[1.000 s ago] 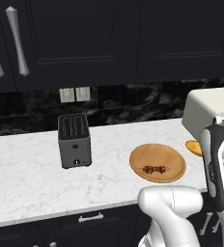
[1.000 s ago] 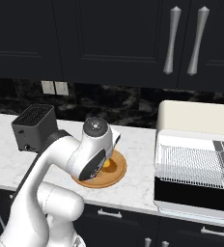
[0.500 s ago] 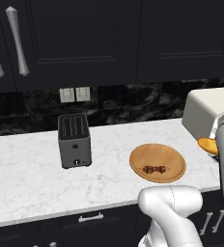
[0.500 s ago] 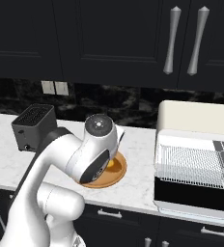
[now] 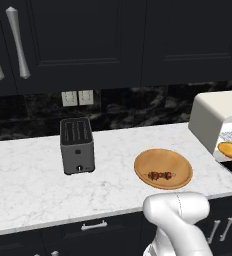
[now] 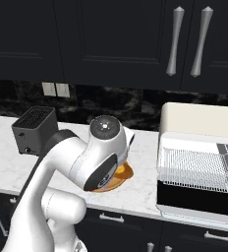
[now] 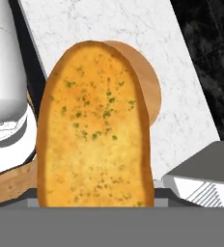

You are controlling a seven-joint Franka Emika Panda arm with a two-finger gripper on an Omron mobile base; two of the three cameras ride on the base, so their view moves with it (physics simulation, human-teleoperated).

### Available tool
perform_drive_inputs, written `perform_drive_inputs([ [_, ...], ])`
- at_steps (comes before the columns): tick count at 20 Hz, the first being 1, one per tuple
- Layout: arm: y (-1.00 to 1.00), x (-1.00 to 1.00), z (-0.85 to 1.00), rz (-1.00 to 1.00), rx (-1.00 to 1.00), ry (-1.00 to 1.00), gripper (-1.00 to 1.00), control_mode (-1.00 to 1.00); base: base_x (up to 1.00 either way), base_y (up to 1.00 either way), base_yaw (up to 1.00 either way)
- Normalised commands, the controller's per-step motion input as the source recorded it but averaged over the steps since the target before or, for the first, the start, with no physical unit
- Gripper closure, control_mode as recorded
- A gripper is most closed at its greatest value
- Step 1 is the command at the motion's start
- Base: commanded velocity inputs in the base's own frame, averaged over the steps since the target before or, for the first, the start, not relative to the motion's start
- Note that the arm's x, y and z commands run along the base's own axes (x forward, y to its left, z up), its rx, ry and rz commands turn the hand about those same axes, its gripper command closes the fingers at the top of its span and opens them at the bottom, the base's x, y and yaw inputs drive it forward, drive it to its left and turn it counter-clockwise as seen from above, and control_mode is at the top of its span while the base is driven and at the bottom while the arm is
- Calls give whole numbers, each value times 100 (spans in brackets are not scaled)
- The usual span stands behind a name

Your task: Pick up the kebab skewer and baguette bread, and place them inside the toaster oven. Close the toaster oven door and start by setting the timer.

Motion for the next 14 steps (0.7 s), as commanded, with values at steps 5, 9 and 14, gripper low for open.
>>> perform_drive_inputs([
  [5, -57, 0, 12, -8, -4, 1, 100, -100, 0, 0, 0],
  [9, -62, 0, 39, -4, 0, 10, 100, -100, 0, 0, 0],
  [14, -85, 0, 16, -1, 0, 4, 100, -100, 0, 0, 0],
])
